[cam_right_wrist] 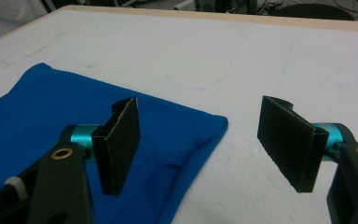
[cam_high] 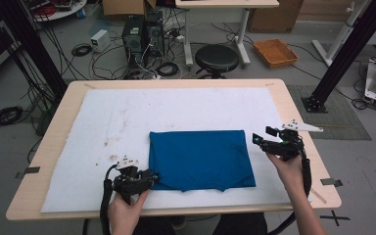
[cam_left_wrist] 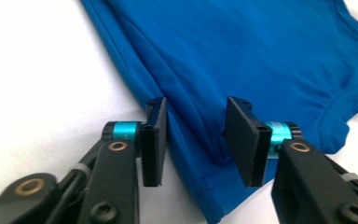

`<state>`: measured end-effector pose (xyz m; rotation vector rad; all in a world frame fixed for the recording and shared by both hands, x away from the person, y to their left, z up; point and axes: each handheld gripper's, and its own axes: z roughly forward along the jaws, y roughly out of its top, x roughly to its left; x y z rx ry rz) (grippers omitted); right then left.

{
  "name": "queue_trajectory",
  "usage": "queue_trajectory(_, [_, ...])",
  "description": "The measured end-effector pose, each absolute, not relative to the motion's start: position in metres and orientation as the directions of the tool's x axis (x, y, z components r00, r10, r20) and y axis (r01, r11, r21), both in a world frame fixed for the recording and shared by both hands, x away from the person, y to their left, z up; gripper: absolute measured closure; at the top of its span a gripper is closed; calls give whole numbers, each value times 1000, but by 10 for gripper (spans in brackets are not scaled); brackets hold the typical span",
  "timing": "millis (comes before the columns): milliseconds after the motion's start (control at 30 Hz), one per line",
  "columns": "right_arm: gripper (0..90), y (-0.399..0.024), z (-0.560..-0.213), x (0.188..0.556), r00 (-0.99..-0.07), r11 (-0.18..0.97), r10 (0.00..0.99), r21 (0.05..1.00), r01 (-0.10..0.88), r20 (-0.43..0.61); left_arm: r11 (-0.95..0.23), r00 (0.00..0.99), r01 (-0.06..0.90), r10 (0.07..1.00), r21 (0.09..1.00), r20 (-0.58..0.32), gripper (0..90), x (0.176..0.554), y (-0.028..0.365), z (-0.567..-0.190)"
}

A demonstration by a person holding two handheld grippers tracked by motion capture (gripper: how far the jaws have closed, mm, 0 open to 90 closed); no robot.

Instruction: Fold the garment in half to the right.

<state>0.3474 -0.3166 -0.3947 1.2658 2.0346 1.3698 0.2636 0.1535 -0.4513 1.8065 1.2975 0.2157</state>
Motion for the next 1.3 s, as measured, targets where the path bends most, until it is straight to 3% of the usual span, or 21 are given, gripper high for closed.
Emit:
queue_trajectory(433, [426,-252,-392,357,-634,209,758,864,458,153,-81,437,681,843,728,-315,843,264,150,-451])
queue_trajectory(933, [519,-119,-385,398,-753,367,650,823,433,106,-83,416,664,867,743,-275,867,264,146,-451])
queue_trajectory(1300, [612,-20,-405,434,-770,448,622,743,497,140,-87,423,655,865,751,-269,867,263,146,-451])
